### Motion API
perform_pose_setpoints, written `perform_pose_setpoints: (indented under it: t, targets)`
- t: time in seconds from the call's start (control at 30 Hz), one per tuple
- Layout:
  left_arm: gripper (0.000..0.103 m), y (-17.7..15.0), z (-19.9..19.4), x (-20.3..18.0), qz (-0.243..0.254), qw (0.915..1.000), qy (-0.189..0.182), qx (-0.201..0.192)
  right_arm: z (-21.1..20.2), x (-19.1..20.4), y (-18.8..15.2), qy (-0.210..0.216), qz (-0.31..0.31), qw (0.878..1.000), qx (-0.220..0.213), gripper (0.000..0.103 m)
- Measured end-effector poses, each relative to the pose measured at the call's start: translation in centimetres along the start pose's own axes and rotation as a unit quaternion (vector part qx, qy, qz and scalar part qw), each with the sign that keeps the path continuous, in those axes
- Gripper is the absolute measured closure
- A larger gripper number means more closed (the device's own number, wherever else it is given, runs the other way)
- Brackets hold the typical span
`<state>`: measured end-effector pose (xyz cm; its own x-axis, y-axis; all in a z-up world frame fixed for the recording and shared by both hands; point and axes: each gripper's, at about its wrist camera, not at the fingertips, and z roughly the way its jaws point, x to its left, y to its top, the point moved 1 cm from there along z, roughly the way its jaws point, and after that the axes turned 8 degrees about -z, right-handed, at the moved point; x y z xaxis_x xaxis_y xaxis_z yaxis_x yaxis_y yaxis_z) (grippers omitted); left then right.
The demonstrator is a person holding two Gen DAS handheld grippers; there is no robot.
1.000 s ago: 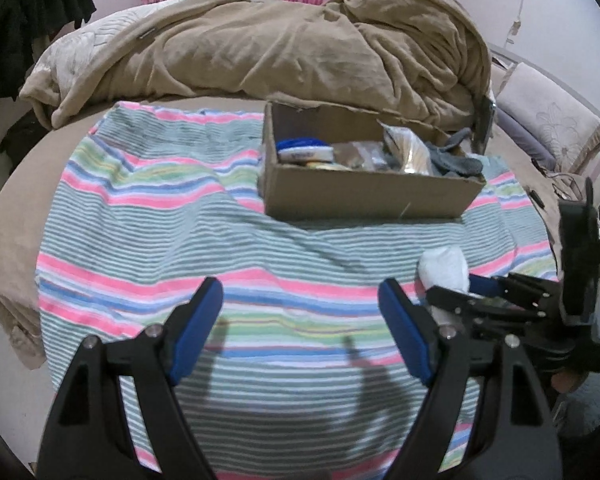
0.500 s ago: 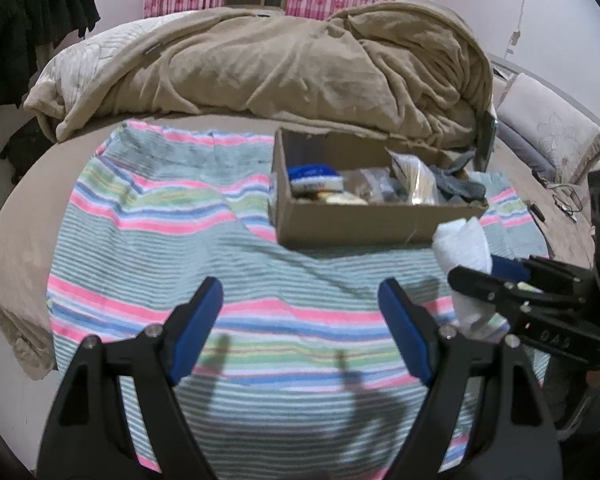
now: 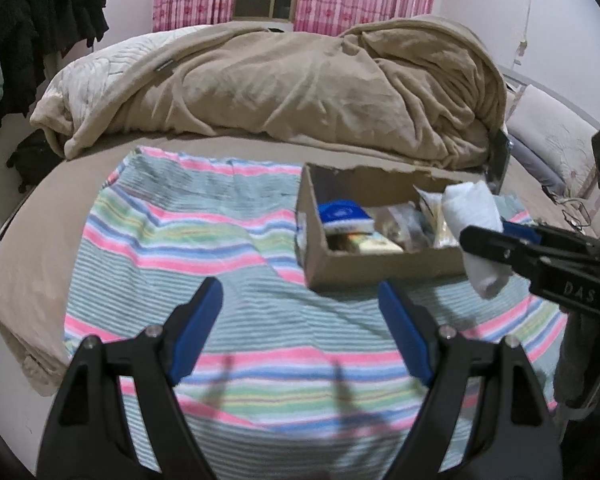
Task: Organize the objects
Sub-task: 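Carry the white sock into the box and open the right tool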
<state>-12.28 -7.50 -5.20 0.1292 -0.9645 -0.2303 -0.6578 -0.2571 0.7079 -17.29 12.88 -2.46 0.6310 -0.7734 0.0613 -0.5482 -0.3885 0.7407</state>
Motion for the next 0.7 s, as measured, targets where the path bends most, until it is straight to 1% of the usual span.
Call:
perform_pose_setpoints:
  t: [0.17, 0.33, 0.7]
  targets:
    - [0.021, 1.2, 0.9, 0.6, -0.002, 1.0, 0.001, -0.005, 1.7, -0.6, 1.9, 0.003, -0.006, 1.0, 0.0, 0.062]
    - [0.021, 2.0, 2.1, 0.7, 0.0, 1.0, 0.004, -0.005, 3.5, -1.2, 3.1, 0.003, -0.01, 1.0, 0.006, 0.062]
    - [0.021, 2.1, 5.2, 1.5, -0.012, 0.9998, 0.0, 0.014, 8.3, -2.1, 3.9, 0.0, -0.01, 0.999, 0.033, 0.062]
